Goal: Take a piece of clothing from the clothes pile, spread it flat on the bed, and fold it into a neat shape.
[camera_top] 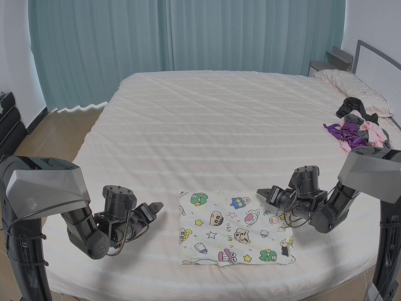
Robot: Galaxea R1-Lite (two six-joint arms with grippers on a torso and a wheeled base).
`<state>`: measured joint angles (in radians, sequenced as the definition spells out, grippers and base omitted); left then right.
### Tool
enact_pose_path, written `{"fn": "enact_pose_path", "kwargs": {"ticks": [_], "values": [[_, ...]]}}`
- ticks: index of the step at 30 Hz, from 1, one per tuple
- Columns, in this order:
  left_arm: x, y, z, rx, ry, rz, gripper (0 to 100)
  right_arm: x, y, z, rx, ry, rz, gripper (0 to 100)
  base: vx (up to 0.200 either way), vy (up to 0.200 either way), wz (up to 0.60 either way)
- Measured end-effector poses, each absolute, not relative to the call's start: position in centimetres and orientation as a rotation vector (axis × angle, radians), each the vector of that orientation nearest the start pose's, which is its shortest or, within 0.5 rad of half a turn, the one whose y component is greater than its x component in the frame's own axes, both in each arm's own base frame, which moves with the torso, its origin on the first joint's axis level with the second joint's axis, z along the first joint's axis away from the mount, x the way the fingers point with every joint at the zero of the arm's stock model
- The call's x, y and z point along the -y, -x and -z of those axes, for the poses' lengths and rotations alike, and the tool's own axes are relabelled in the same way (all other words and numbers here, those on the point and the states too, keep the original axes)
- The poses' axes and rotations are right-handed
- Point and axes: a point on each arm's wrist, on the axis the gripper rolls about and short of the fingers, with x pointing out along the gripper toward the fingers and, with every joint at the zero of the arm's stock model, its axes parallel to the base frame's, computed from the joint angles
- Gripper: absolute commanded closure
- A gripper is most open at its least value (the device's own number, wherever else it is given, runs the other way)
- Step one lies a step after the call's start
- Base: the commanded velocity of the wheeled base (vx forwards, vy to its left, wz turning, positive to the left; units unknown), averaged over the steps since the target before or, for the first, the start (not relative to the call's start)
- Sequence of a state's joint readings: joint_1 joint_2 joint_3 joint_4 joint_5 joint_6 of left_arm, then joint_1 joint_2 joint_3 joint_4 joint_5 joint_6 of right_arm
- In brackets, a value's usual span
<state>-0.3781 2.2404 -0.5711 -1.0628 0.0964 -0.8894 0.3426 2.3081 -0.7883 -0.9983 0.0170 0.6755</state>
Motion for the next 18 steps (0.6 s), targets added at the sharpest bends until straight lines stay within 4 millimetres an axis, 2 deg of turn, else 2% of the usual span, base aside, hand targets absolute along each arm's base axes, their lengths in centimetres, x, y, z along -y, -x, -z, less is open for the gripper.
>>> {"fn": "enact_pose_path", "kwargs": {"ticks": [14,18], "values": [[11.9,-30.5,0.5,-0.668,0.713,-0.008,0,-11.4,-36.1,0.3,-0.576,-0.585,-0.108,100,0.000,0.000,0.00],[11.9,-30.5,0.5,-0.668,0.713,-0.009,0,-11.2,-36.8,0.1,-0.537,-0.588,-0.087,100,0.000,0.000,0.00]]}}
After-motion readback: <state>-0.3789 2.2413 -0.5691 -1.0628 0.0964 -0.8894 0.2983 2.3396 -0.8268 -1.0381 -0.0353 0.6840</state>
